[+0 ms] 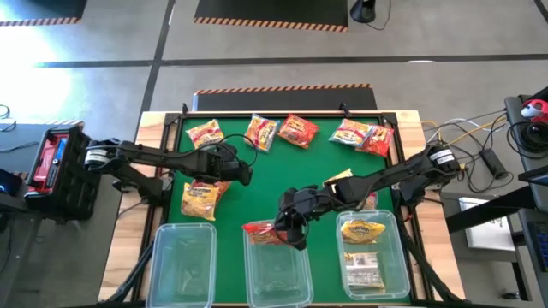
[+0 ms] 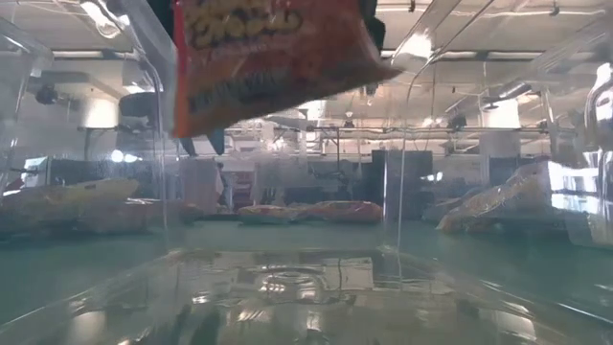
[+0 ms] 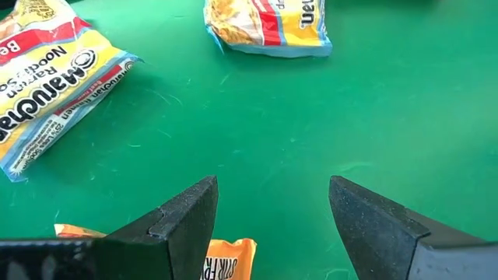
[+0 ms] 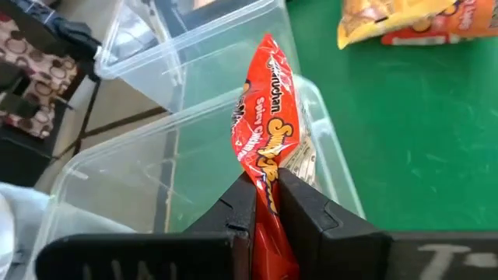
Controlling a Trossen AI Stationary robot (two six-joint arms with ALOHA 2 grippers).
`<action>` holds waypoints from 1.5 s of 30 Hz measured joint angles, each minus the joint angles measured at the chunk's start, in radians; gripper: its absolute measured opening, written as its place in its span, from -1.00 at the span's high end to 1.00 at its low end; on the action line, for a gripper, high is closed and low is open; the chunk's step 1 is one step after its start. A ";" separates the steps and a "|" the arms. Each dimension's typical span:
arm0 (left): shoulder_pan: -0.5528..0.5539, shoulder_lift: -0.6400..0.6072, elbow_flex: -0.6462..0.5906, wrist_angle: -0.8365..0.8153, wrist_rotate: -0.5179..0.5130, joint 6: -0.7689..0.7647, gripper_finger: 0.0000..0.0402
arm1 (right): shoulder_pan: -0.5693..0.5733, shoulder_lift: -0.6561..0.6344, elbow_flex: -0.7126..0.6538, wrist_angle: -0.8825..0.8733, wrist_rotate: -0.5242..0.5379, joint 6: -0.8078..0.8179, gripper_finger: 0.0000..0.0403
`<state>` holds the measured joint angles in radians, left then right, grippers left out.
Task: Sort Maruchan noodles
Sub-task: Put the orange noodle pack into the middle transparent bin
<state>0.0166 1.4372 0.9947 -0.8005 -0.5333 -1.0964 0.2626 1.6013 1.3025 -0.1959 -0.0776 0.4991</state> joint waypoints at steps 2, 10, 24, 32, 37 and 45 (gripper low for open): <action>0.000 0.000 0.000 0.000 0.001 0.008 -0.15 | -0.001 0.009 -0.001 -0.013 0.000 -0.001 0.83; 0.000 -0.001 0.000 0.005 0.001 0.019 -0.15 | -0.002 0.104 -0.001 0.011 0.003 0.008 0.83; -0.003 -0.001 0.000 0.006 0.003 0.019 -0.15 | -0.003 0.120 -0.001 0.008 -0.039 0.112 0.83; -0.008 -0.001 0.000 0.086 0.031 0.015 -0.15 | 0.002 0.104 -0.001 0.007 -0.060 0.107 0.83; -0.013 -0.001 0.005 0.204 0.088 0.043 -0.15 | 0.001 0.105 -0.001 -0.065 0.000 0.111 0.83; -0.018 -0.001 0.066 0.249 0.103 0.091 -0.15 | -0.001 0.111 -0.001 -0.069 0.007 0.106 0.83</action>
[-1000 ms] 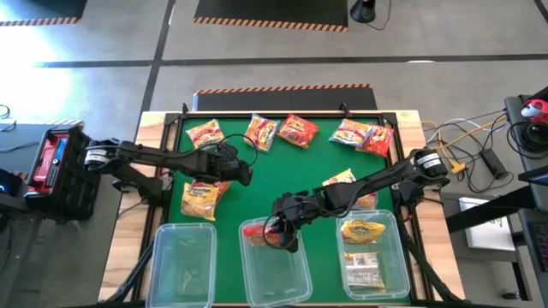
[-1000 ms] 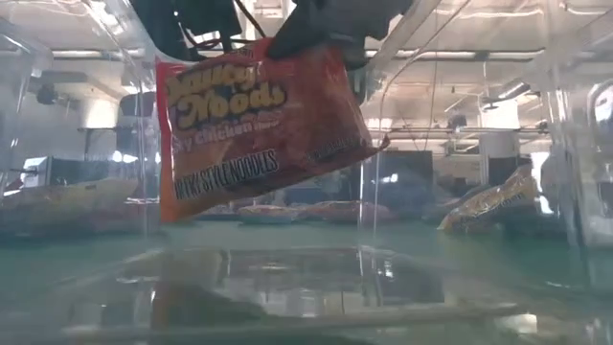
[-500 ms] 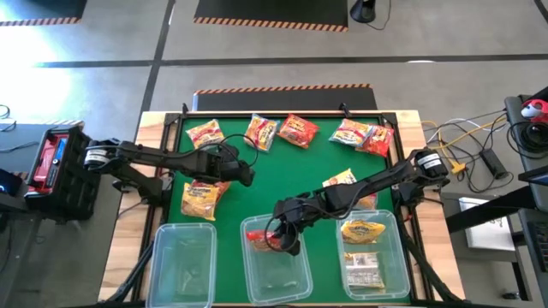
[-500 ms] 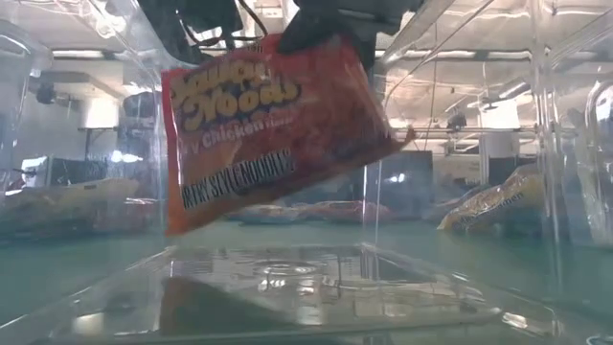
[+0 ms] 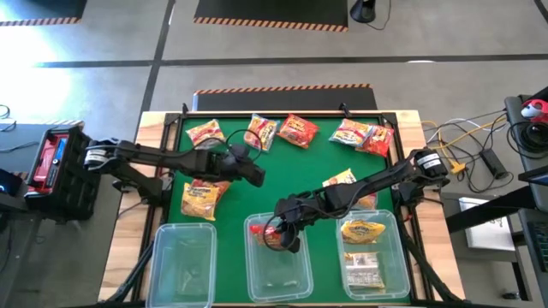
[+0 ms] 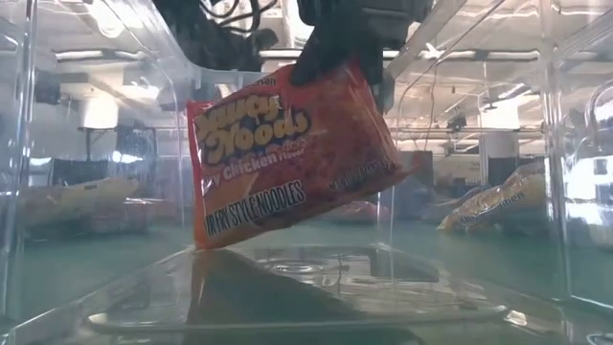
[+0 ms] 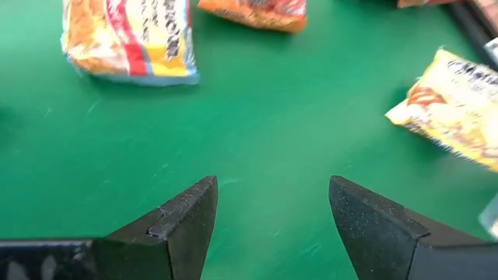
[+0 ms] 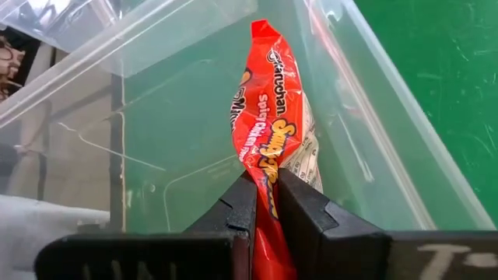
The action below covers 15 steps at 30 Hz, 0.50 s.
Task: Sort Maruchan noodles
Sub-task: Put the orange noodle pack into the middle transparent bin
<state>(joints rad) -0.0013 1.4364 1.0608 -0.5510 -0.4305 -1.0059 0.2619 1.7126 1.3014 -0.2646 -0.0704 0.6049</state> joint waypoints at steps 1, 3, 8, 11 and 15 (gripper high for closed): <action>0.000 0.000 0.009 0.000 0.000 0.001 -0.15 | 0.000 0.000 0.000 -0.001 0.009 -0.001 0.83; -0.002 0.000 0.028 -0.001 -0.001 0.000 -0.15 | 0.000 0.000 0.000 -0.008 0.016 -0.003 0.83; -0.006 0.000 0.071 0.000 -0.004 0.036 -0.15 | -0.003 0.000 0.000 -0.036 0.019 -0.014 0.76; -0.011 0.000 0.086 -0.001 -0.005 0.042 -0.15 | -0.003 0.000 0.000 -0.043 0.020 -0.014 0.74; -0.017 0.000 0.093 0.002 -0.006 0.068 -0.15 | -0.003 0.000 0.000 -0.045 0.023 -0.013 0.84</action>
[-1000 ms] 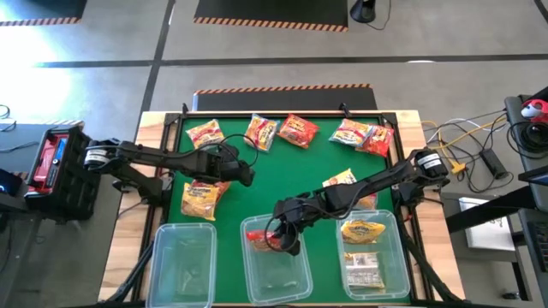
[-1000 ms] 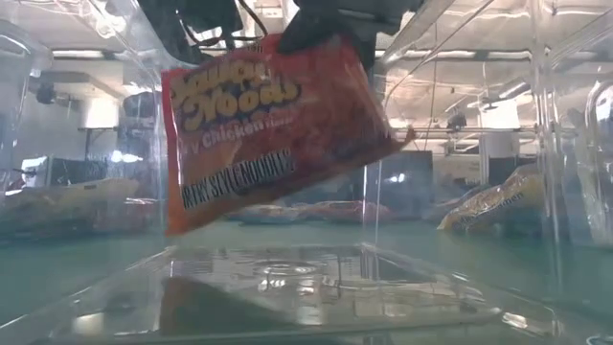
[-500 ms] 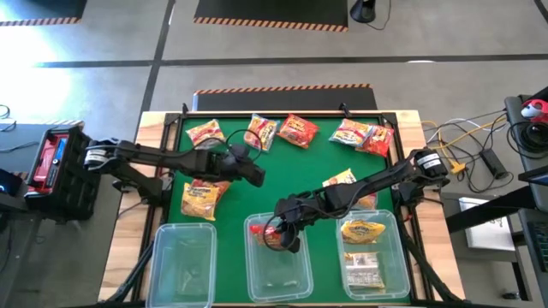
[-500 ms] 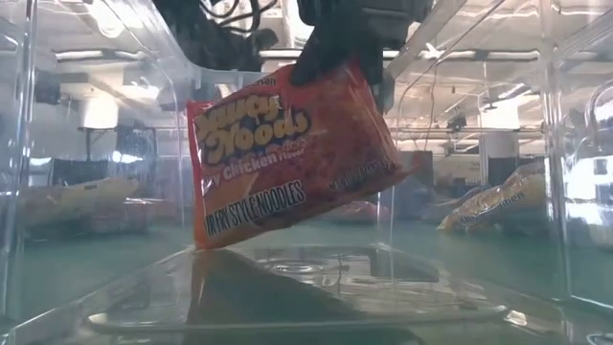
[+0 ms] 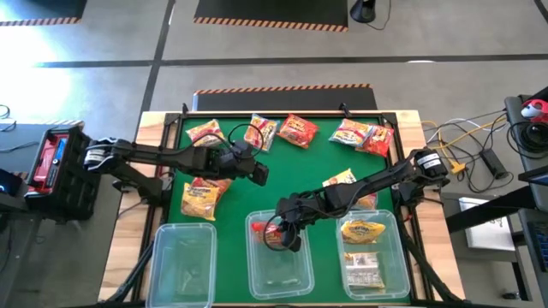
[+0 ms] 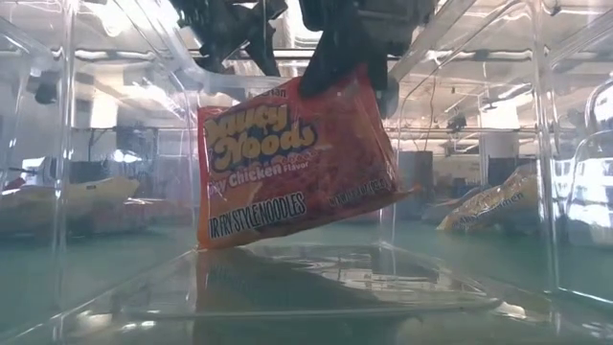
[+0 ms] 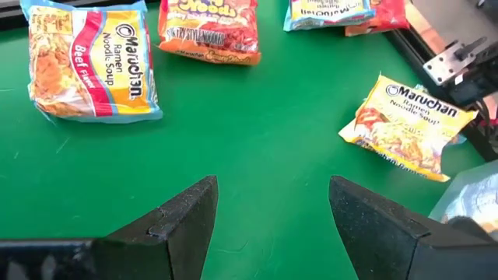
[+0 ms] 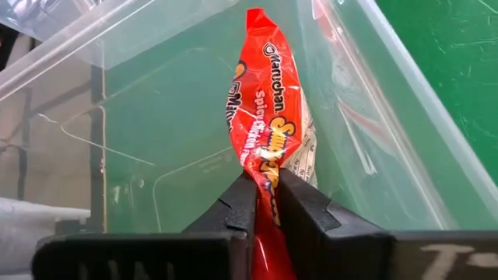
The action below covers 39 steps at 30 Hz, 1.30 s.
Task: Sort Maruchan noodles
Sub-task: Put the orange noodle pack into the middle transparent bin, then adjust the middle transparent bin
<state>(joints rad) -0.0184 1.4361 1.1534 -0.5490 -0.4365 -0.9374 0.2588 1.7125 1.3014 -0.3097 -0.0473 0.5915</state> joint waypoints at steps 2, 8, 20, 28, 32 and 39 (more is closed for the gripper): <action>-0.002 0.000 0.000 0.001 0.000 0.007 -0.15 | 0.000 0.000 0.000 -0.001 0.018 0.005 0.90; -0.012 0.000 0.000 0.002 0.000 0.031 -0.15 | -0.002 0.000 0.000 -0.001 0.049 0.035 0.86; -0.024 0.000 -0.002 -0.003 0.000 0.066 -0.15 | -0.004 -0.041 0.000 -0.004 -0.002 0.067 0.42; -0.027 0.000 -0.006 -0.078 0.001 0.066 -0.15 | -0.004 -0.148 0.000 -0.003 0.070 0.039 0.42; -0.042 0.010 -0.017 -0.083 0.013 0.065 -0.15 | -0.009 -0.187 0.001 -0.016 0.221 -0.024 0.42; -0.117 0.114 -0.019 -0.071 0.062 0.038 -0.15 | -0.076 -0.192 0.001 -0.144 0.382 -0.041 0.42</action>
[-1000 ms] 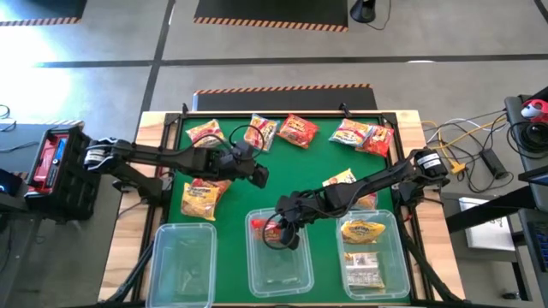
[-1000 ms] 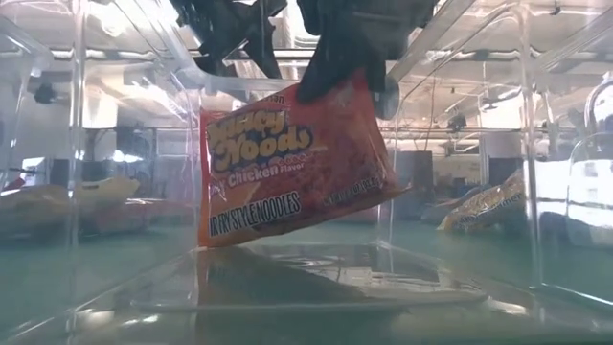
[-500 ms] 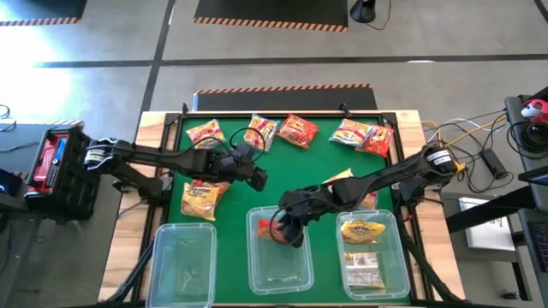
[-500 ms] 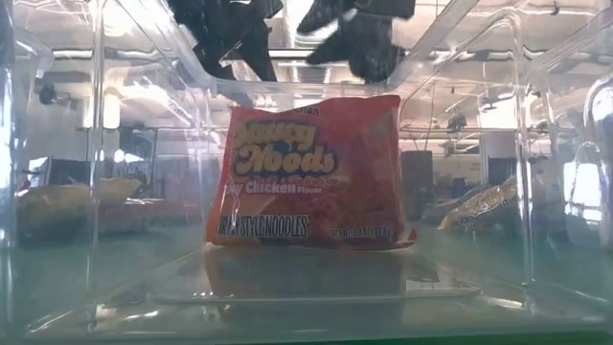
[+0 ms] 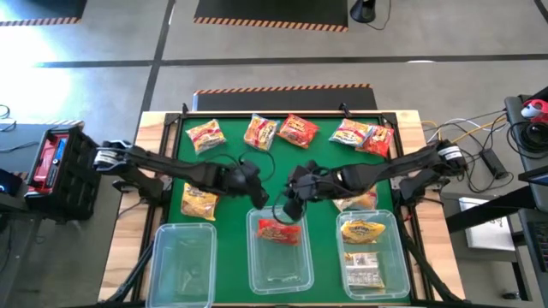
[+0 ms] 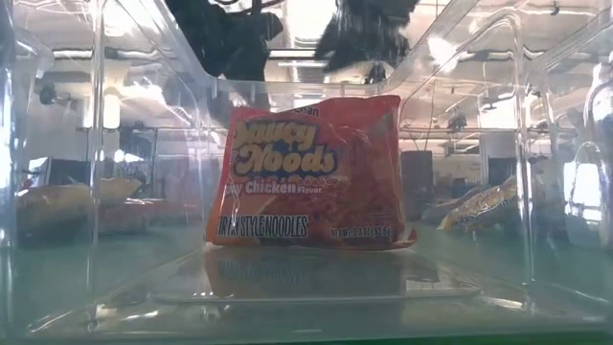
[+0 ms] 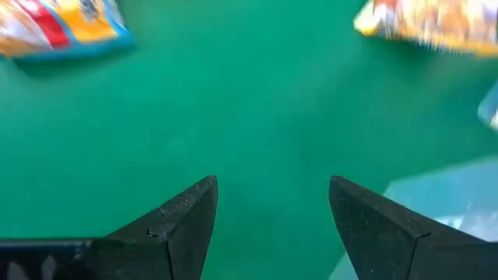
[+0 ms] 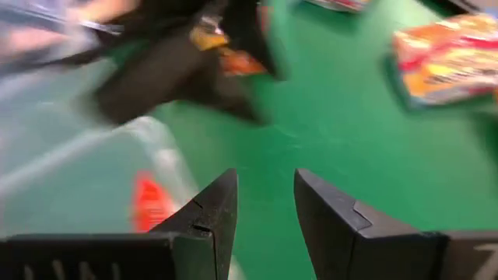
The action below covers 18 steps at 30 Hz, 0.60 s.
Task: Sort Maruchan noodles
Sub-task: Adjust the middle transparent bin
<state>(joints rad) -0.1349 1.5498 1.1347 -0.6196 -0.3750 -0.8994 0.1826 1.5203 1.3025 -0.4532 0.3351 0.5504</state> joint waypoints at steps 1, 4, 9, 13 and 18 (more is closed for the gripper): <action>-0.008 0.013 0.000 0.000 0.001 -0.004 -0.15 | -0.010 0.005 0.000 -0.026 0.000 0.008 0.42; -0.026 0.043 0.000 0.000 0.003 -0.017 -0.15 | -0.030 0.027 0.000 -0.084 -0.003 0.033 0.42; -0.056 0.055 0.000 0.006 0.054 -0.025 -0.15 | -0.036 0.052 0.000 -0.132 -0.062 0.061 0.42; -0.077 0.049 0.000 0.011 0.108 0.014 -0.15 | -0.035 0.054 0.000 -0.142 -0.152 0.079 0.42; -0.087 0.046 0.000 0.017 0.118 0.027 -0.15 | -0.030 0.054 0.000 -0.148 -0.210 0.078 0.42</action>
<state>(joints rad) -0.2222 1.5963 1.1343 -0.6025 -0.2570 -0.8729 0.1528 1.5742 1.3022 -0.6014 0.1251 0.6288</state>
